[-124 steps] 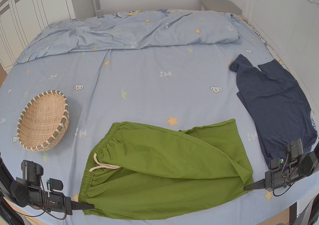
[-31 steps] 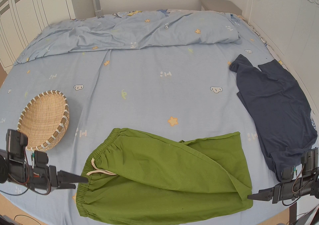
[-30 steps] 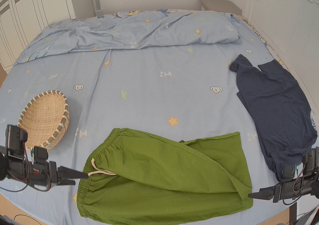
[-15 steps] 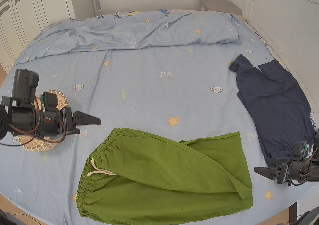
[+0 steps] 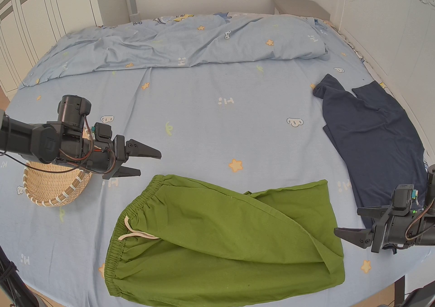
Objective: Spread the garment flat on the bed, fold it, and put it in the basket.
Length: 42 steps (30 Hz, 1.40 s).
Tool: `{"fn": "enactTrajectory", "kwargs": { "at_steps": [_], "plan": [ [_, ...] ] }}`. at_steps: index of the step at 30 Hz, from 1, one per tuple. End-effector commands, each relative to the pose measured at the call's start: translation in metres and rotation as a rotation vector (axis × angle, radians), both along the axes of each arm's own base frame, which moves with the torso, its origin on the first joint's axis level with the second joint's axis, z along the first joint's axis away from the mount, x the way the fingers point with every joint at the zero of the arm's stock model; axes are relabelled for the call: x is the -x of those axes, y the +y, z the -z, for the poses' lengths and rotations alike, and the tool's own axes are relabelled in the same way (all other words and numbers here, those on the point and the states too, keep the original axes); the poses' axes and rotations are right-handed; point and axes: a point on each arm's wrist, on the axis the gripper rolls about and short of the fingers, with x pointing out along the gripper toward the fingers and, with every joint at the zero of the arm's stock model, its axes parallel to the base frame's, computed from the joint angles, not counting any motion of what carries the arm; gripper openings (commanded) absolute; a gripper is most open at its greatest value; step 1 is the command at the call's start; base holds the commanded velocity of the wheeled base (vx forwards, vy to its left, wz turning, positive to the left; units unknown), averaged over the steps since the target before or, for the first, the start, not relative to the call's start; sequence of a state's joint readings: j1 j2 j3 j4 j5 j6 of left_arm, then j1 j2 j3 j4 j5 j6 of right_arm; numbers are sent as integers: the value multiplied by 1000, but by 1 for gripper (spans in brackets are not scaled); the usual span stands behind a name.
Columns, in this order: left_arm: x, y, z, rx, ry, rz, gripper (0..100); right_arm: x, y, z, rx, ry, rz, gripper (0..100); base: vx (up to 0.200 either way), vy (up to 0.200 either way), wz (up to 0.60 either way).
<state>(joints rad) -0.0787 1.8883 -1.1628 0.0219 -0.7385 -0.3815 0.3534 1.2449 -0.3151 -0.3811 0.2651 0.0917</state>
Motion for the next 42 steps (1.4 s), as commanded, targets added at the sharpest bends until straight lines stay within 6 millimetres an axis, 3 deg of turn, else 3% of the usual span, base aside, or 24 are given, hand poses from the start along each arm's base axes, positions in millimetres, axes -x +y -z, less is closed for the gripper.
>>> {"fn": "enactTrajectory", "kwargs": {
  "at_steps": [1,15,26,27,34,42],
  "plan": [
    [-32,4,40,4,78,-8,100,2,4,-1,2,-5,-22,100,0,0,0],
    [-57,4,66,-40,106,-48,100,4,8,2,6,8,-48,100,0,0,0],
    [-54,-4,73,-30,143,-26,100,5,8,3,8,15,-49,100,0,0,0],
    [-54,-4,73,-30,143,-26,0,5,8,3,8,15,-49,100,0,0,0],
    [-54,-8,79,-32,162,-14,0,5,8,3,8,15,-46,100,0,0,0],
    [-52,-4,73,-30,150,-24,0,4,8,3,8,15,-45,100,0,0,0]
  ]
}}
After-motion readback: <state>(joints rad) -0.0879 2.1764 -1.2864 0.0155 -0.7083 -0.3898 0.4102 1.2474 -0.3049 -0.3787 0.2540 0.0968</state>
